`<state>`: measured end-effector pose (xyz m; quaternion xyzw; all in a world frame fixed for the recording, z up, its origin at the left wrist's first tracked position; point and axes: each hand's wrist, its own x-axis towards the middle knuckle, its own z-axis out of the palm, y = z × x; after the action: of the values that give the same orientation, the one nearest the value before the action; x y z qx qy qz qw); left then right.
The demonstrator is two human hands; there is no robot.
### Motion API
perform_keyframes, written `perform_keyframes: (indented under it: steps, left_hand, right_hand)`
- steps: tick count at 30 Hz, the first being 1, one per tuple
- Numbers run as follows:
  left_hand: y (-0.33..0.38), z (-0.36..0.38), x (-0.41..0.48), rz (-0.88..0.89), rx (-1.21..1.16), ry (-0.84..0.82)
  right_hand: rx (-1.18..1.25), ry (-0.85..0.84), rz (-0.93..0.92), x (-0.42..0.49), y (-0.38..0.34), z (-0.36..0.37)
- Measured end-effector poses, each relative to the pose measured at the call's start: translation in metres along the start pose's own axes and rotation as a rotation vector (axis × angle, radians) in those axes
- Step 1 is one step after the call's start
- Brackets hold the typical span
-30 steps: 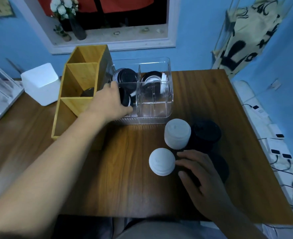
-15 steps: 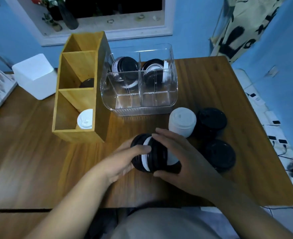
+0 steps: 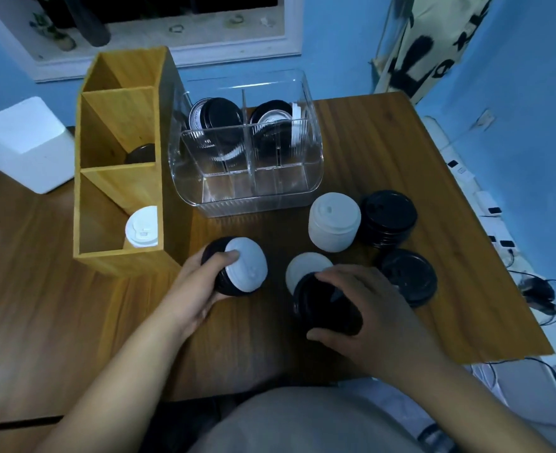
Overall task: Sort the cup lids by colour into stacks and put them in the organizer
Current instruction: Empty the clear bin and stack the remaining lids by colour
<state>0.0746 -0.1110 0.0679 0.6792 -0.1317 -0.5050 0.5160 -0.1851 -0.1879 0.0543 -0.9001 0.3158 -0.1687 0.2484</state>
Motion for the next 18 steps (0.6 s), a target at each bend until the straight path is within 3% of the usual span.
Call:
perform_keyframes:
  steps: [5,11,18]
  left_hand:
    - [0.003,-0.006,0.012,0.175,0.232,0.061]
    - [0.005,-0.011,0.029,0.246,0.221,0.092]
    - [-0.005,-0.011,0.027,0.342,0.247,0.183]
  right_hand:
    - [-0.161,-0.058,-0.014,-0.035,0.02,0.017]
    - [-0.13,-0.003,0.064,-0.043,0.021,0.014]
    - [-0.103,-0.177,-0.013,-0.055,0.032,-0.005]
